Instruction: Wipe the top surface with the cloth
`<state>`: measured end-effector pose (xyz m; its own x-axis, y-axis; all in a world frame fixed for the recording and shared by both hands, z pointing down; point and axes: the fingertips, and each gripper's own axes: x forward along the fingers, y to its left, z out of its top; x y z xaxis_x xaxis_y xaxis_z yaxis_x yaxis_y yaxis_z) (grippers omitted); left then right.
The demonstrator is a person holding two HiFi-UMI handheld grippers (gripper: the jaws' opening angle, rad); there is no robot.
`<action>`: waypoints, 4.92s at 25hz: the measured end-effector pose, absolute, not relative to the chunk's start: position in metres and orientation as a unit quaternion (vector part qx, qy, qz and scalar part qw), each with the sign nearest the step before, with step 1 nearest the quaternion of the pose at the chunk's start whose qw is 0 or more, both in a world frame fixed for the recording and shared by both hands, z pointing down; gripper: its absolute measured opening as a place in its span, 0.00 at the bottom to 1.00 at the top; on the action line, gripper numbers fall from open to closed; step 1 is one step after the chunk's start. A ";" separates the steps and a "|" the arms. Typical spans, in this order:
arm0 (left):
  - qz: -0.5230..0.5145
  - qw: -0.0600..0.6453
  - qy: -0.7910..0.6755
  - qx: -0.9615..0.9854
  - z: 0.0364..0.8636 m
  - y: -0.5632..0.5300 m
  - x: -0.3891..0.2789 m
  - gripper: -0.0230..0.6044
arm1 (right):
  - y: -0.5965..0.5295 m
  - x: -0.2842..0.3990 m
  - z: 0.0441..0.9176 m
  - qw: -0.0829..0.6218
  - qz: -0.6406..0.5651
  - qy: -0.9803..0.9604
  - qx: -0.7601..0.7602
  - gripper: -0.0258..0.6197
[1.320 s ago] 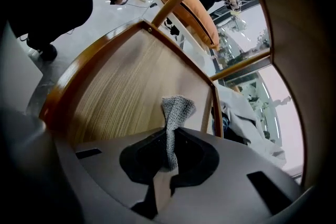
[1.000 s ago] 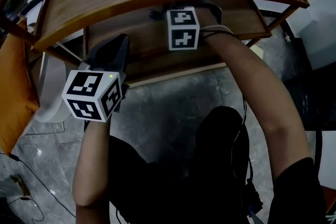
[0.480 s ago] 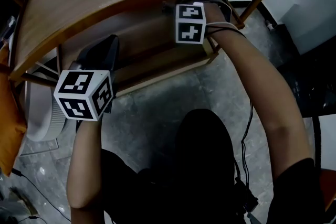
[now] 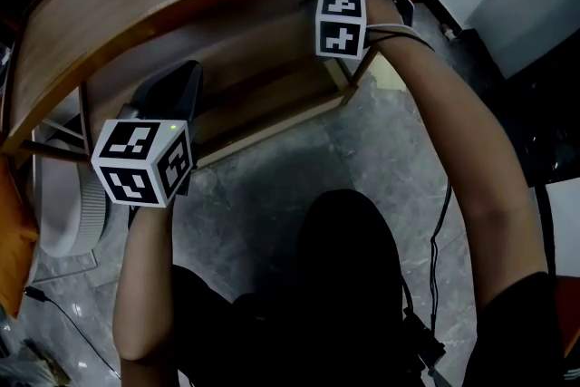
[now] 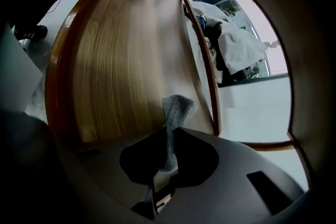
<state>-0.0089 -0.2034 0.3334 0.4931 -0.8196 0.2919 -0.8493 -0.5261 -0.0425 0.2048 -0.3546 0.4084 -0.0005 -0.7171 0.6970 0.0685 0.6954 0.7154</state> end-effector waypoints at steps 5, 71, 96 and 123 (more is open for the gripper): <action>0.148 0.053 -0.489 0.858 0.332 -0.200 -0.017 0.05 | -0.357 0.227 0.405 0.687 -0.263 -0.618 0.279 0.09; 0.183 0.065 -0.556 0.808 0.348 -0.201 -0.110 0.05 | -0.352 0.030 0.432 0.577 -0.399 -0.692 0.169 0.09; 0.178 0.039 -0.525 0.831 0.335 -0.195 -0.054 0.05 | -0.407 0.238 0.402 0.688 -0.283 -0.577 0.337 0.09; 0.144 0.070 -0.643 0.749 0.346 -0.137 -0.231 0.05 | -0.279 -0.283 0.408 0.379 -0.484 -0.780 0.115 0.09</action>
